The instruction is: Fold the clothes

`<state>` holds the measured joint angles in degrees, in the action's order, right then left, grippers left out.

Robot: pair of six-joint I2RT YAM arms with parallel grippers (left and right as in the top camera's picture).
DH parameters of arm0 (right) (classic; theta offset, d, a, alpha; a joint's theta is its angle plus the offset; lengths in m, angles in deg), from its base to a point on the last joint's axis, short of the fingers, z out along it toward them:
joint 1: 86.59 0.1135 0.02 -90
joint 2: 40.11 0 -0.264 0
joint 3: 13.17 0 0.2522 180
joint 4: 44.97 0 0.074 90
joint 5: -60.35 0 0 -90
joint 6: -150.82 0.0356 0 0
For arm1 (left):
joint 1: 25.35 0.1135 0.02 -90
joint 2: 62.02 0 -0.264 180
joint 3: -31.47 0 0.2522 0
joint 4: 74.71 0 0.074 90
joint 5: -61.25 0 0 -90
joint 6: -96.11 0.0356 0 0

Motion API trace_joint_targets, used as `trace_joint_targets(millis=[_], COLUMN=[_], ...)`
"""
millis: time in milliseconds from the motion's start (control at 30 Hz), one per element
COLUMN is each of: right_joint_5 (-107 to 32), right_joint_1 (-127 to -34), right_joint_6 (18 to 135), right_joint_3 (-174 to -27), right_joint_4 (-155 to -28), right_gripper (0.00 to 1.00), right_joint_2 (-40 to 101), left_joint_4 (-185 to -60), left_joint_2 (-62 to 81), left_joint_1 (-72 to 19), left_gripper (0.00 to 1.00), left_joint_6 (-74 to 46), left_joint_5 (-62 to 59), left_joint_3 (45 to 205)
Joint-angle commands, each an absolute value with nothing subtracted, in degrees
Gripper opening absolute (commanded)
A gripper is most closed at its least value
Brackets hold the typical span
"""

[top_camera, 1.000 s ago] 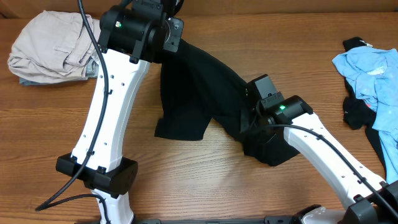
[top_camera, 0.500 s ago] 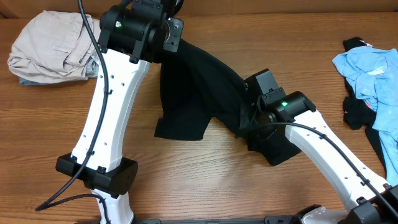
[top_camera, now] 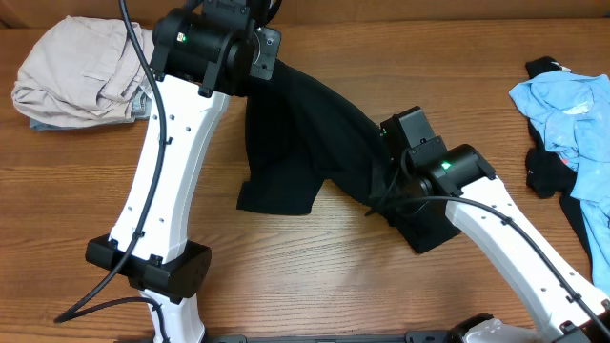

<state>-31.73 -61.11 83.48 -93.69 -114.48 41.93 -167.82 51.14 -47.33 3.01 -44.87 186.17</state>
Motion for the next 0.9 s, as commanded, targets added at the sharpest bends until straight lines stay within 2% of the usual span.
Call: trace_joint_targets(millis=[0,467,867], right_joint_5=[-30.9,-27.0,-16.3], right_joint_1=[-61.4,-61.6,-63.5], right_joint_6=[83.2,83.0,83.1], right_joint_3=[-95.7,-98.0,-116.1], right_joint_4=[-114.7,-119.0,-132.3], right_gripper=[0.04,0.04,0.04], right_joint_2=[40.1,35.4,34.5], left_joint_4=[-168.0,-171.9,-173.5], left_joint_2=[48.4,44.3,38.7], left_joint_1=[-46.7,-46.7,-44.1], left_gripper=[0.04,0.04,0.04], left_joint_6=[1.8,1.8,0.7], left_joint_5=[-46.1,-47.4,-51.8], left_joint_3=[187.6,187.6,187.6])
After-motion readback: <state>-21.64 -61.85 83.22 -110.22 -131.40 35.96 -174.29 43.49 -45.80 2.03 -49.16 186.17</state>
